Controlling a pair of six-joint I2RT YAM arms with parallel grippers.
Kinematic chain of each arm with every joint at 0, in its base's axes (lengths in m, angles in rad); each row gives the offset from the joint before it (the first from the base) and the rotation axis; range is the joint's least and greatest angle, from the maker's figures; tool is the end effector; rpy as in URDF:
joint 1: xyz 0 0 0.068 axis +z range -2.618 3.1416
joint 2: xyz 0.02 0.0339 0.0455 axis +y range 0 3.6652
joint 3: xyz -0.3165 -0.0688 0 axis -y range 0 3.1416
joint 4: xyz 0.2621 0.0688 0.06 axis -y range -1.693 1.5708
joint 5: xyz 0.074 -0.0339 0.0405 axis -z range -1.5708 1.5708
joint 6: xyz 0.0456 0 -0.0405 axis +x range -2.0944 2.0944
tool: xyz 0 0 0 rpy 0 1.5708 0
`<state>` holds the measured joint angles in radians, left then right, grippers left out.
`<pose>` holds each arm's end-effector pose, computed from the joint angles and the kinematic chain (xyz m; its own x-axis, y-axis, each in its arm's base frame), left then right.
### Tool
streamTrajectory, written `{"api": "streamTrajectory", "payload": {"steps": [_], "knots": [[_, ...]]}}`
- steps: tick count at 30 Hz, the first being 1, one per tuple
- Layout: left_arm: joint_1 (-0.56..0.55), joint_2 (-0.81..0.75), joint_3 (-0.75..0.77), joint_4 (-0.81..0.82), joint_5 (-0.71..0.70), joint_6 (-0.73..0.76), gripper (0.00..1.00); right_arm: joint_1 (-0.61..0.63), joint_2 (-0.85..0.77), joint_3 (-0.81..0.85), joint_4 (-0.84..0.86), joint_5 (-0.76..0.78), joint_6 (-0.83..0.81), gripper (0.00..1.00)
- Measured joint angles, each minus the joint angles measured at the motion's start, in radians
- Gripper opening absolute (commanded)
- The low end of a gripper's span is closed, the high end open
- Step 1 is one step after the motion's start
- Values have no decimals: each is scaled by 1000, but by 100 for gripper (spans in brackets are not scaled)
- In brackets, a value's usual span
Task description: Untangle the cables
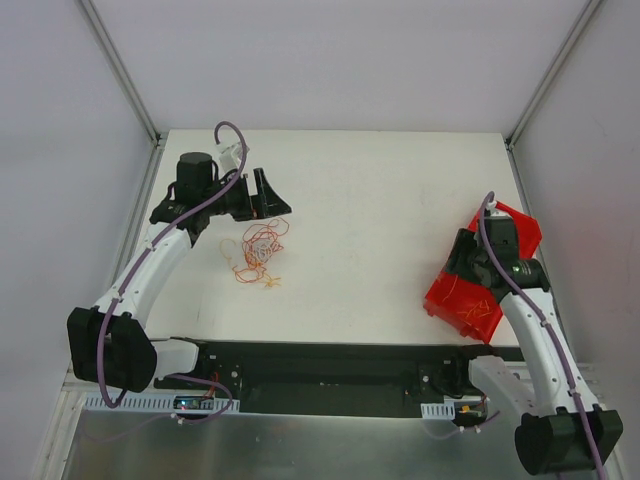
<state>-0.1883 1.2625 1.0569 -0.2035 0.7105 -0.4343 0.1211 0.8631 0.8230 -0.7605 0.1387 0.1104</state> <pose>0.2817 -0.0839 0.3771 -0.6615 -0.1986 -0.7231 0.4975 0.6052 -0.6214 0.1611 0.0133 0.3179 -0.7108 0.0234 -0.7030 0.0546 0.9983 -0.0219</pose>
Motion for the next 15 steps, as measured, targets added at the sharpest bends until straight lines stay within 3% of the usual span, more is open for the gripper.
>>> {"api": "streamTrajectory", "payload": {"steps": [2, 4, 9, 11, 15], "knots": [[0, 0, 0, -14, -21, 2, 86, 0, 14, -3, 16, -48, 0, 53], [0, -3, -5, -30, -60, 1, 86, 0, 51, -8, 43, -90, 2, 43], [0, -55, -72, -100, -183, -5, 86, 0, 144, -49, 68, -51, 9, 6], [0, -81, -108, -126, -237, -21, 86, 0, 119, -97, 69, -7, 25, 1], [3, -109, -180, -158, -319, -58, 86, -2, 80, -142, 69, 43, 45, 1]]}}
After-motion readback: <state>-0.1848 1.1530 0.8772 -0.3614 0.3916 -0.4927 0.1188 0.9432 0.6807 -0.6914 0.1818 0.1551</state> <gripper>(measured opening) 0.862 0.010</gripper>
